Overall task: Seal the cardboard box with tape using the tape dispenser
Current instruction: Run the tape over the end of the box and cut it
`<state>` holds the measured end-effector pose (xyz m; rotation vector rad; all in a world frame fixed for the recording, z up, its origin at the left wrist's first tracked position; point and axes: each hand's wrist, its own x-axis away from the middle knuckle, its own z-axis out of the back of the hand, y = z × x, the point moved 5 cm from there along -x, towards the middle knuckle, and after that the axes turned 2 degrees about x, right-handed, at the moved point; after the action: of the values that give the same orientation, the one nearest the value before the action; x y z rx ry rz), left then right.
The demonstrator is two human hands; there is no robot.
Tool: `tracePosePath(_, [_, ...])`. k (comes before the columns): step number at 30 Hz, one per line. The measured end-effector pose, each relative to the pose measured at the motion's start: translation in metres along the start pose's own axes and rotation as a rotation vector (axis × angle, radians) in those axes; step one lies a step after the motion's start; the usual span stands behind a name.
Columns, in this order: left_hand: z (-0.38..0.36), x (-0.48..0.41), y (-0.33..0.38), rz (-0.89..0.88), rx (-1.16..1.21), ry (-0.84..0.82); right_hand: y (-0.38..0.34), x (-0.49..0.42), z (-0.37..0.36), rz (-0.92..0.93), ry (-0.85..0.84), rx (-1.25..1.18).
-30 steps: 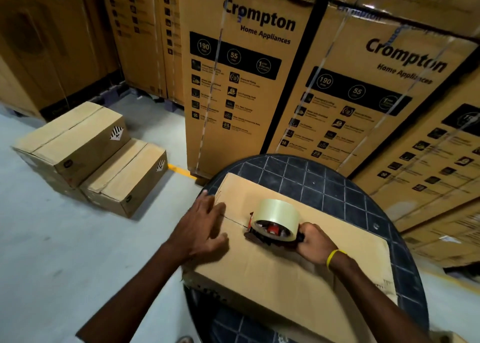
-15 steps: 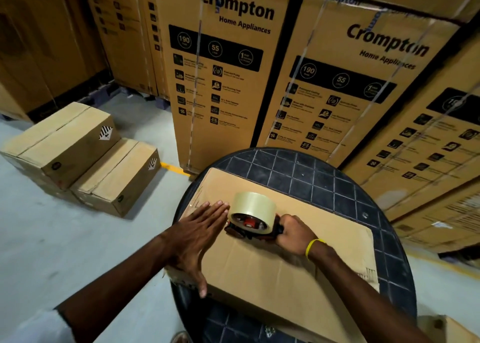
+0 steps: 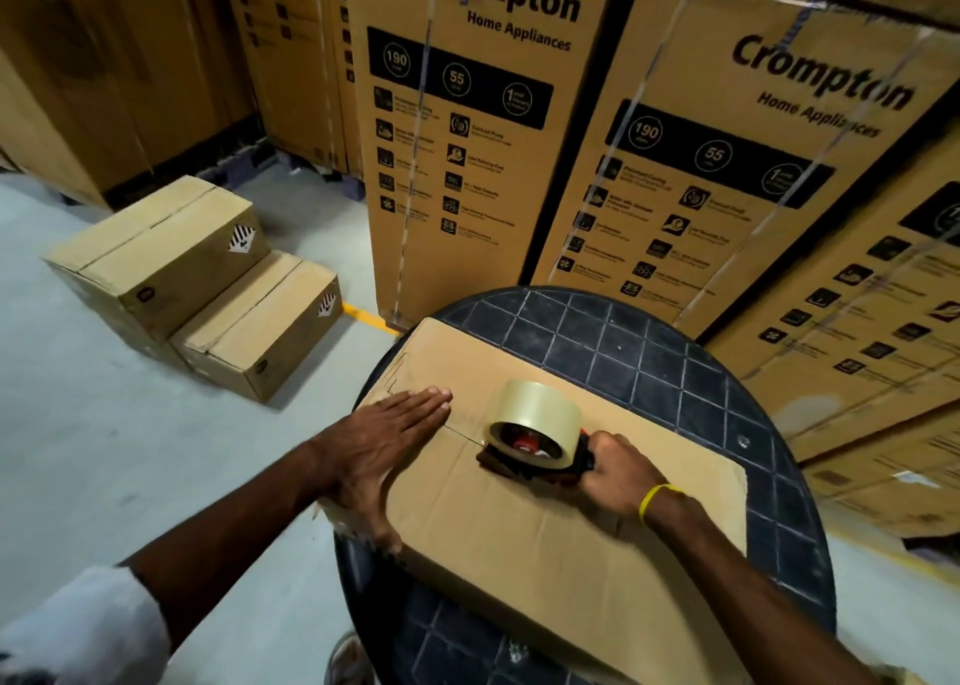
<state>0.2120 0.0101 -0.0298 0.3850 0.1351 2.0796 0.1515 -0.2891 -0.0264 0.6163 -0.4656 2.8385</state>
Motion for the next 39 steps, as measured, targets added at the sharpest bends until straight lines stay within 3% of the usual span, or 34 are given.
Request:
tracePosePath(10, [0.004,0.001,0.010,0.005,-0.014,0.012,0.155,0.066,0.014,-0.187,-0.008,0.138])
tracePosePath(18, [-0.006,-0.012,0.036,0.068,-0.017,-0.060,0.169,0.063,0.003,-0.142,0.005,0.016])
tracePosePath(23, [-0.018,-0.058,0.132,-0.124,-0.018,-0.020,0.212,0.032,-0.027,-0.093,-0.035,-0.094])
tracePosePath(26, [-0.031,-0.094,0.184,-0.169,-0.006,-0.001,0.194,0.048,-0.015,-0.074,-0.001,-0.101])
tracePosePath(33, [-0.027,-0.104,0.194,-0.152,0.002,-0.011,0.171,0.063,0.001,-0.015,0.021,-0.140])
tracePosePath(39, [-0.029,-0.102,0.194,-0.146,0.034,-0.007,0.195,0.070,0.001,0.011,-0.021,-0.205])
